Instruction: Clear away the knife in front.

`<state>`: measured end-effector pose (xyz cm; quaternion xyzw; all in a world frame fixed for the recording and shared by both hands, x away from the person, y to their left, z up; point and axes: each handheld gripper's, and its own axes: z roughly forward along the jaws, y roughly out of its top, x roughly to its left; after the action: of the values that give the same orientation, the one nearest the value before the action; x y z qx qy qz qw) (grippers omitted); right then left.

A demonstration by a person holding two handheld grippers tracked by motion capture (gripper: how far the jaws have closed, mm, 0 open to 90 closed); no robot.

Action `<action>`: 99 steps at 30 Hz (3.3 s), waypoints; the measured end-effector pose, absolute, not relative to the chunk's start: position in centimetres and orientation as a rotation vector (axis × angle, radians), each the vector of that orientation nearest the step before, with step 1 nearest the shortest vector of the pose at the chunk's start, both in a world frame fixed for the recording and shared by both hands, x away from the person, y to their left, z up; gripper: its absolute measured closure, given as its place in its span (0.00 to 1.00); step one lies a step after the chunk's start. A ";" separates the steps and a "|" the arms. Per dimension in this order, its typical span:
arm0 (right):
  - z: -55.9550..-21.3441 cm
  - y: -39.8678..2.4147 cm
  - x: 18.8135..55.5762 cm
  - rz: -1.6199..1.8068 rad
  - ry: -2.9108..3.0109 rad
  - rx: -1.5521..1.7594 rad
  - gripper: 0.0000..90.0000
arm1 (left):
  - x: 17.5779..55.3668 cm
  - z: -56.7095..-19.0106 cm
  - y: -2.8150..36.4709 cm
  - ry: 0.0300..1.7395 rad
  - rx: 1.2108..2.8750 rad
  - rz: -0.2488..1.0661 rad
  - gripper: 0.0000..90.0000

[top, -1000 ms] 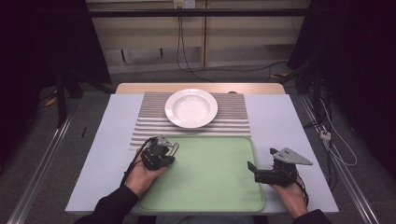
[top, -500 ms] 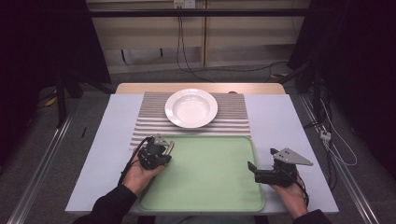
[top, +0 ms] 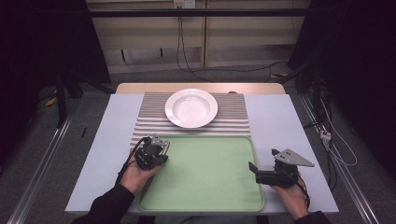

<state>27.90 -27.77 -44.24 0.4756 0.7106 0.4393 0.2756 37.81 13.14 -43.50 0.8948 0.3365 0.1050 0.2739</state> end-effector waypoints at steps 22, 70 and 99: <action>-44.2 -27.6 28.0 1.186 1.915 1.273 0.01 | 38.1 -43.5 15.0 0.979 2.377 0.260 1.00; -44.3 -27.7 28.0 1.184 1.911 1.278 0.01 | 37.6 -42.4 16.1 0.967 2.165 0.342 0.17; -44.3 -28.0 27.8 1.181 1.894 1.299 0.01 | 34.1 -40.6 20.8 0.995 1.981 0.529 0.07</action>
<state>27.79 -28.03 -44.32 0.4835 0.7048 0.4396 0.2761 34.14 20.84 -40.60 0.7896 0.3966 0.2107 0.4182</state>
